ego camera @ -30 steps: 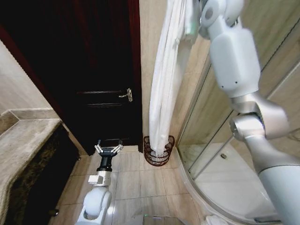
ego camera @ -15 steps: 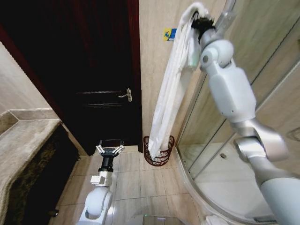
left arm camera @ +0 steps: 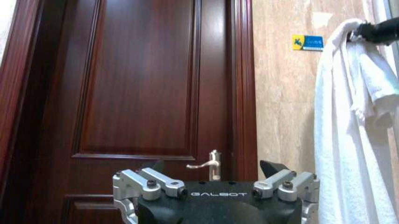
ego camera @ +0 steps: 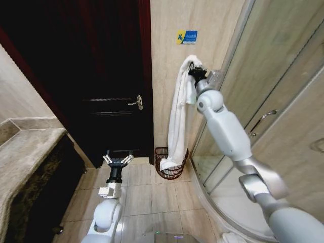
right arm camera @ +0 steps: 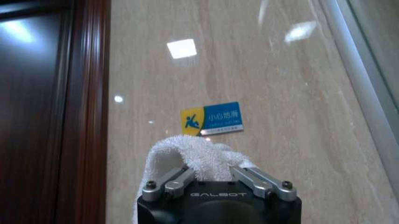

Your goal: Discard the used towel into the hamper.

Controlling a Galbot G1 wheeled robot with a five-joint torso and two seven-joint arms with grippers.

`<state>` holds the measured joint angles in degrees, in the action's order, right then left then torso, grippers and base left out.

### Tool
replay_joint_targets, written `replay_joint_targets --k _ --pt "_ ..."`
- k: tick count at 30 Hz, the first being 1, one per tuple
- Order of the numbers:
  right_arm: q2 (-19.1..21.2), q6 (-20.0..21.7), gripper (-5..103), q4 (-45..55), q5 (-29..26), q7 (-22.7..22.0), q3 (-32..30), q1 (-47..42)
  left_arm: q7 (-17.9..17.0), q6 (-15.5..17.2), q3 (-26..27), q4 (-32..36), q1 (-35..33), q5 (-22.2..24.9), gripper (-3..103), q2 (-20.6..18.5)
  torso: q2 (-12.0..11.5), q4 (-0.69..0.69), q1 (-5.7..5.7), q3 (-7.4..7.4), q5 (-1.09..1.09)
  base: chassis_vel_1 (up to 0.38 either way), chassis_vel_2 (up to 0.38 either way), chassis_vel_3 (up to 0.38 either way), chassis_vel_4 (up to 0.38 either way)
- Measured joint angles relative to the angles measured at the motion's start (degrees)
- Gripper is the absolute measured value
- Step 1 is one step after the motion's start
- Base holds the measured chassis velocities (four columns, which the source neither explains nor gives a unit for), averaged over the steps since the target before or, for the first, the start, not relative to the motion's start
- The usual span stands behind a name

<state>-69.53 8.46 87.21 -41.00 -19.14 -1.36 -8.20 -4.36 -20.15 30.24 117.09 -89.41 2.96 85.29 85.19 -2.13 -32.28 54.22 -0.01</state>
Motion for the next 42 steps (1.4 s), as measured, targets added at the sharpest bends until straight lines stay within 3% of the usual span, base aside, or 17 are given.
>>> replay_joint_targets --k 6,9,21,31,42 --pt "-0.1 -1.4 8 0.0 0.1 1.9 -0.3 -1.1 0.0 -0.1 0.2 -0.5 0.3 -2.6 100 1.1 -0.6 0.0 0.31 -0.33 0.0 0.0 0.0 0.0 0.0" --pt "-0.9 -3.0 8 -1.0 1.1 3.0 0.2 -4.2 -0.1 -0.4 0.4 -0.7 0.4 -3.9 100 2.3 -2.2 -0.01 0.99 -1.13 0.01 0.0 0.0 0.0 0.0" --pt "-1.1 -5.7 8 -1.5 4.2 5.2 -2.3 -13.9 -0.2 0.0 0.3 1.5 -2.5 -3.7 100 0.8 -6.6 0.0 3.09 -3.49 0.03 0.0 0.0 0.0 0.0" --pt "-0.4 -6.3 8 -5.2 4.1 6.1 -1.3 -10.0 0.0 -0.2 -0.3 0.2 -0.2 -3.4 100 0.9 -9.9 -0.01 4.54 -5.32 0.0 0.0 0.0 0.0 0.0" --pt "-0.4 -6.3 8 -5.5 4.6 6.8 -1.4 -15.7 0.0 -0.5 -0.4 -0.8 0.2 -3.0 100 1.8 -13.6 0.01 6.22 -7.35 0.01 0.0 0.0 0.0 0.0"
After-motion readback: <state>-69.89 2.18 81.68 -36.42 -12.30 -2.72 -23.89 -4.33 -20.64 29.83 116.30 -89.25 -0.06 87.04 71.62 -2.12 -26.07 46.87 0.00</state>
